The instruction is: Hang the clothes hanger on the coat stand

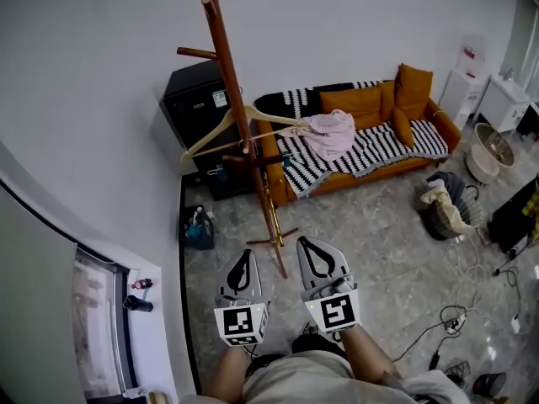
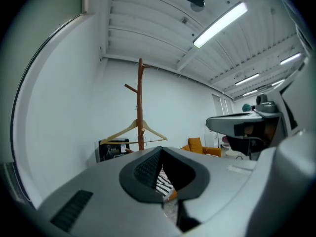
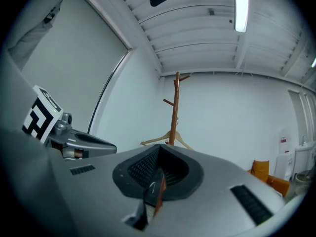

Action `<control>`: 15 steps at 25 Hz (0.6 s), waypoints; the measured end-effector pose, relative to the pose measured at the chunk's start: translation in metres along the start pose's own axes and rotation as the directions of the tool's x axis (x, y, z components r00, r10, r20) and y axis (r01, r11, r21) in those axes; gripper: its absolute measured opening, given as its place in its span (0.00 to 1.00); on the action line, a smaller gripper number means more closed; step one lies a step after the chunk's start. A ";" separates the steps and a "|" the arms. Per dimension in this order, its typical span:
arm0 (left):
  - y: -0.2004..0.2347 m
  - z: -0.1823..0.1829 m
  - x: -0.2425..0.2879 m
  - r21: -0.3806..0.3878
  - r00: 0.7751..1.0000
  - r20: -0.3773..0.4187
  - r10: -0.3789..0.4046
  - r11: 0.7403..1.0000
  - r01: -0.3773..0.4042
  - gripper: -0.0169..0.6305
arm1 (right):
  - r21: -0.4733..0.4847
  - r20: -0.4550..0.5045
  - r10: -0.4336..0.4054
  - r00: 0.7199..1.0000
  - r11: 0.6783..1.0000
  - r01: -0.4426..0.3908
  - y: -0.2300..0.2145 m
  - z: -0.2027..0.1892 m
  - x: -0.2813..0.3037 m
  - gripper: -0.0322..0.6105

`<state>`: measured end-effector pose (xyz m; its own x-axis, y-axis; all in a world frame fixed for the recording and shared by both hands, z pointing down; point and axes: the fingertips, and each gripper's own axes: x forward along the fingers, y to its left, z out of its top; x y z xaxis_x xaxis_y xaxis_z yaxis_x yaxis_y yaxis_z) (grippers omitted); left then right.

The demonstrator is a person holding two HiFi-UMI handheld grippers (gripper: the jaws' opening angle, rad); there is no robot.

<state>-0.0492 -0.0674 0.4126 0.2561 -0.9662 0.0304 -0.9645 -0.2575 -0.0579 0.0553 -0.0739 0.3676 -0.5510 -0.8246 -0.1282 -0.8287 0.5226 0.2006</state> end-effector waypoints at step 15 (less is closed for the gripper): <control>0.026 0.010 -0.117 0.016 1.000 0.024 -0.018 1.000 0.018 0.04 | 0.015 -0.084 -0.062 0.995 0.998 0.063 0.085 0.022 -0.070 0.06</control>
<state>-0.1035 0.0392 0.3974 0.2751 -0.9614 0.0078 -0.9587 -0.2749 -0.0730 0.0209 0.0333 0.3721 -0.4887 -0.8705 -0.0583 -0.8632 0.4728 0.1772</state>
